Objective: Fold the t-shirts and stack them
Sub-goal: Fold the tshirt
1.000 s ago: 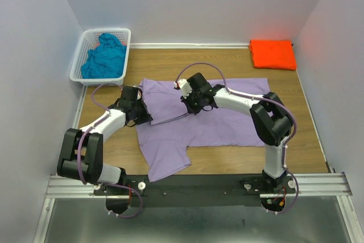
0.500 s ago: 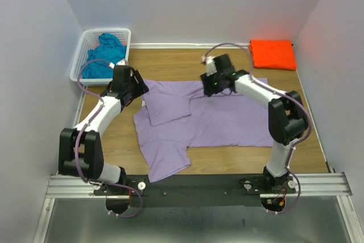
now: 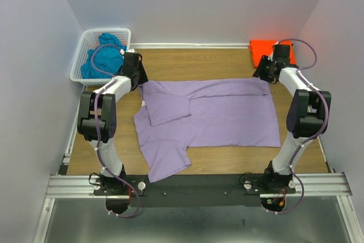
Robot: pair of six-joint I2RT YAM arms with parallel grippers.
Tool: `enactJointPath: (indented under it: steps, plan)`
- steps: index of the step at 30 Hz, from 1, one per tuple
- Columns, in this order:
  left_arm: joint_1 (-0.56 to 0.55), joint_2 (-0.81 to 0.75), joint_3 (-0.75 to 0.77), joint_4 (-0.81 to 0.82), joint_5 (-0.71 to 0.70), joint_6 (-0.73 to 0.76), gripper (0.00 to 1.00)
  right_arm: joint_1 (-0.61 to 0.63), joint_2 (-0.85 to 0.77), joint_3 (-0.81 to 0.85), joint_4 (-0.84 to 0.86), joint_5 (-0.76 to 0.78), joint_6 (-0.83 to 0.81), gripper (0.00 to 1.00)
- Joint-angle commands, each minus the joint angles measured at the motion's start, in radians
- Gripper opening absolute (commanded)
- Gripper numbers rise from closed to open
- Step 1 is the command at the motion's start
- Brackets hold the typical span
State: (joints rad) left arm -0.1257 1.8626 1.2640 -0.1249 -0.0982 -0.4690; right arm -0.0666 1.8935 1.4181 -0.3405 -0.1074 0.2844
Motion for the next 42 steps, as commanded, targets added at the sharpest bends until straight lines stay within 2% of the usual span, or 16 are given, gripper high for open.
enactJointPath:
  steps: [1, 10, 13, 14, 16, 20, 21, 24, 27, 30, 33, 37, 42]
  plan:
    - [0.005, 0.058, 0.052, 0.018, -0.051, 0.029, 0.49, -0.042, 0.058, -0.01, 0.047, -0.051, 0.078, 0.51]
    - [0.005, 0.139, 0.086, -0.008, -0.087, 0.035, 0.34, -0.084, 0.141, -0.033, 0.135, -0.067, 0.133, 0.47]
    - [0.005, 0.162, 0.086, -0.019, -0.106, 0.036, 0.26, -0.099, 0.173, -0.031, 0.152, -0.069, 0.133, 0.47]
    - [0.005, 0.17, 0.087, -0.036, -0.121, 0.035, 0.17, -0.108, 0.18, -0.031, 0.156, -0.068, 0.13, 0.47]
    - [0.005, 0.193, 0.104, -0.07, -0.138, 0.03, 0.13, -0.127, 0.199, -0.034, 0.159, -0.071, 0.13, 0.47]
    - [0.009, 0.204, 0.126, -0.105, -0.181, 0.018, 0.12, -0.165, 0.217, -0.039, 0.161, -0.063, 0.119, 0.47]
    - [0.011, 0.21, 0.138, -0.125, -0.186, 0.013, 0.07, -0.174, 0.22, -0.041, 0.161, -0.063, 0.118, 0.47]
    - [0.014, 0.224, 0.163, -0.154, -0.192, 0.007, 0.03, -0.206, 0.222, -0.044, 0.163, -0.057, 0.118, 0.47]
    - [0.014, 0.205, 0.153, -0.15, -0.161, -0.011, 0.03, -0.211, 0.216, -0.036, 0.161, -0.089, 0.089, 0.47]
    - [0.014, 0.117, 0.123, -0.072, -0.114, -0.022, 0.2, -0.21, 0.217, -0.028, 0.159, -0.132, 0.078, 0.47]
    - [0.003, 0.055, 0.106, -0.015, -0.026, -0.01, 0.31, -0.211, 0.219, -0.031, 0.159, -0.135, 0.064, 0.47]
    - [-0.011, 0.04, 0.097, 0.083, 0.09, -0.017, 0.34, -0.211, 0.222, -0.038, 0.159, -0.133, 0.056, 0.47]
    - [-0.015, 0.116, 0.149, 0.068, 0.153, -0.01, 0.35, -0.211, 0.222, -0.039, 0.158, -0.132, 0.053, 0.47]
